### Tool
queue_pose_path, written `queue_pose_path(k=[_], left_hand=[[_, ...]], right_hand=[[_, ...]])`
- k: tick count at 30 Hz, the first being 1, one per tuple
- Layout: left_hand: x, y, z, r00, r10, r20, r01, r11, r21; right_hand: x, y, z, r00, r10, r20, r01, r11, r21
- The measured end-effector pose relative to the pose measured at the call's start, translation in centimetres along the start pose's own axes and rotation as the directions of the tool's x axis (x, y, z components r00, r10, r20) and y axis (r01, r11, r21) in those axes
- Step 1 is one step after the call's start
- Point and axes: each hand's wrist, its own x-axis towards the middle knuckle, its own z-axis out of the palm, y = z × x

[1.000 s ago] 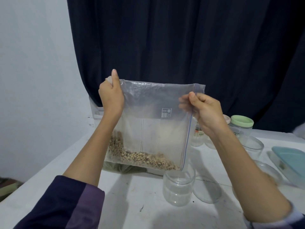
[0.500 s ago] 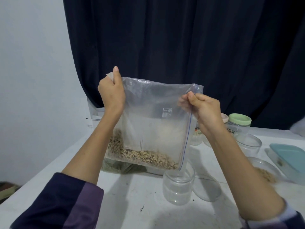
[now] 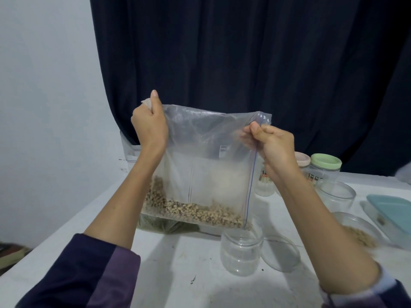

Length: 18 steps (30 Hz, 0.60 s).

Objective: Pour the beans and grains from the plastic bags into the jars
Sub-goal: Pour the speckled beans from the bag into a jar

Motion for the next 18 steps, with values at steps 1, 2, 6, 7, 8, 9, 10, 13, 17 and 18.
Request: queue_pose_path(k=[1, 2, 6, 7, 8, 9, 10, 13, 17, 18], left_hand=[[-0.08, 0.02, 0.02, 1.000, -0.001, 0.014, 0.001, 1.000, 0.003], [-0.17, 0.07, 0.01, 1.000, 0.002, 0.031, -0.002, 1.000, 0.007], [0.00, 0.14, -0.16, 1.000, 0.006, 0.019, -0.006, 1.000, -0.011], [0.02, 0.19, -0.20, 1.000, 0.008, 0.026, -0.008, 1.000, -0.006], [0.06, 0.19, -0.24, 1.000, 0.007, 0.031, -0.007, 1.000, -0.002], [0.11, 0.16, -0.26, 1.000, 0.002, 0.024, -0.002, 1.000, -0.007], [0.23, 0.14, -0.25, 1.000, -0.004, 0.014, 0.004, 1.000, -0.022], [0.31, 0.22, -0.11, 0.999, 0.004, 0.052, -0.004, 1.000, -0.018], [0.57, 0.43, -0.24, 0.999, 0.017, 0.037, -0.015, 0.999, -0.038], [0.66, 0.48, -0.36, 0.999, 0.017, 0.041, -0.016, 0.999, -0.036]], right_hand=[[-0.07, -0.04, 0.11, 1.000, 0.004, 0.009, -0.004, 1.000, -0.008], [-0.13, -0.07, 0.24, 1.000, 0.012, 0.023, -0.012, 1.000, -0.020], [-0.07, -0.15, 0.18, 1.000, 0.007, -0.008, -0.007, 1.000, -0.001], [0.00, -0.21, 0.13, 1.000, 0.013, 0.002, -0.013, 1.000, -0.006], [0.03, -0.26, 0.10, 1.000, 0.022, 0.017, -0.021, 1.000, -0.016], [0.04, -0.26, 0.11, 0.999, 0.024, 0.024, -0.023, 1.000, -0.019], [0.06, -0.22, 0.14, 1.000, 0.018, 0.018, -0.018, 1.000, -0.009], [0.02, -0.18, 0.43, 0.999, 0.021, 0.034, -0.020, 1.000, -0.012], [0.09, -0.23, 0.81, 0.999, 0.004, 0.032, -0.004, 1.000, 0.005], [0.16, -0.34, 0.81, 0.999, -0.001, 0.034, 0.001, 1.000, 0.004]])
